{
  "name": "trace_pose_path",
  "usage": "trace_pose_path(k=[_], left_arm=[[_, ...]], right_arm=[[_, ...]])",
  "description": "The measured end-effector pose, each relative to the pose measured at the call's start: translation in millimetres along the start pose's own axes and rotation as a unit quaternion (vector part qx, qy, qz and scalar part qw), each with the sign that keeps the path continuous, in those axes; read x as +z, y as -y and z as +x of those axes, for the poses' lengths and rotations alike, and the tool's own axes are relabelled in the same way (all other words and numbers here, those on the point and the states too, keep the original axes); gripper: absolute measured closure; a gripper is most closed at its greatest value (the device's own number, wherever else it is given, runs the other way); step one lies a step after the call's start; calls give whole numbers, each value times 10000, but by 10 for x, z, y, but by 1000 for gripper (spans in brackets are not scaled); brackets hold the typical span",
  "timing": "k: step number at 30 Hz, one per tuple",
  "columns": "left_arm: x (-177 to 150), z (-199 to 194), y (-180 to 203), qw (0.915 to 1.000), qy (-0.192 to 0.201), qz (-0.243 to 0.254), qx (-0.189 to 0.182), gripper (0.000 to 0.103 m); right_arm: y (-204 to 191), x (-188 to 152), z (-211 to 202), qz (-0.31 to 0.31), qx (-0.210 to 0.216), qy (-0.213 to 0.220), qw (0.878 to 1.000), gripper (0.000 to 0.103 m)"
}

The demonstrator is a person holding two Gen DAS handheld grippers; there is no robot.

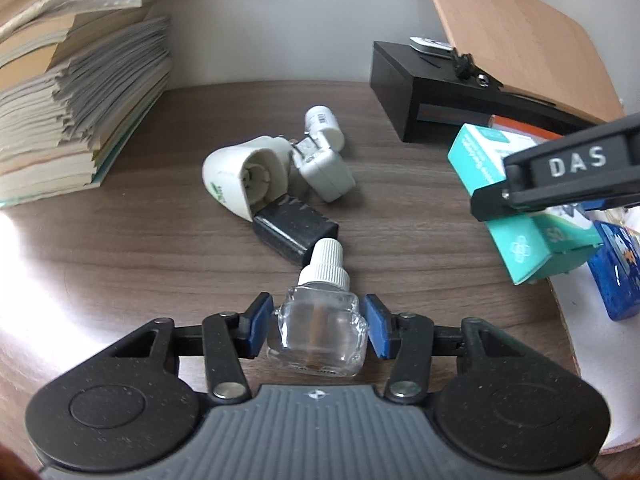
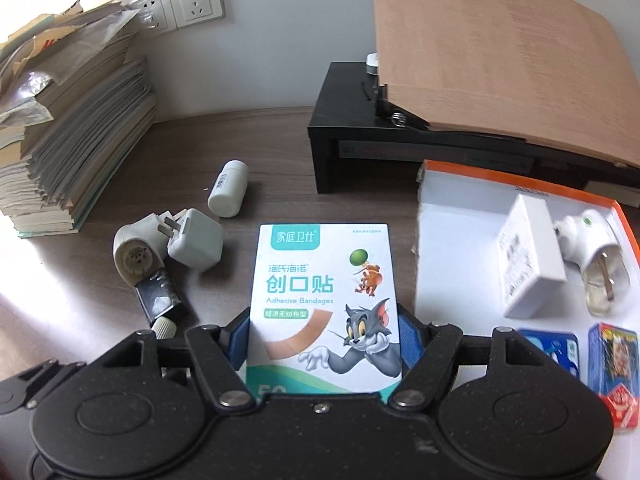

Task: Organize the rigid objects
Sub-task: 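Carry the glass bottle and teal bandage box over the white box with both tools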

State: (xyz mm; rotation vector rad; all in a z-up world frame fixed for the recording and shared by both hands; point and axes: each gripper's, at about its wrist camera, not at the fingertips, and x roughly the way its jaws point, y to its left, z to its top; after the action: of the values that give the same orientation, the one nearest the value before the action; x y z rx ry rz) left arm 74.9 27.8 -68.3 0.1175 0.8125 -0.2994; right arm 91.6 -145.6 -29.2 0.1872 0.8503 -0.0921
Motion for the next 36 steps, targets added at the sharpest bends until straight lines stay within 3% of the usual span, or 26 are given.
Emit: trace_pose_path(k=[16,26,36], left_arm=[[138,-578,211,9976,469,-358,-363,55],[251,-857,730,9937,727,39,-849,55],[244,-940,1293,9873,596,359,-1431,55]], right_arm=[[235,-316,-705,85,-65,410,9991,19],[645,-579,-1202,367,-391,729,9959,19],[1204,-932,-1585,797,-1017,893,9876,19]])
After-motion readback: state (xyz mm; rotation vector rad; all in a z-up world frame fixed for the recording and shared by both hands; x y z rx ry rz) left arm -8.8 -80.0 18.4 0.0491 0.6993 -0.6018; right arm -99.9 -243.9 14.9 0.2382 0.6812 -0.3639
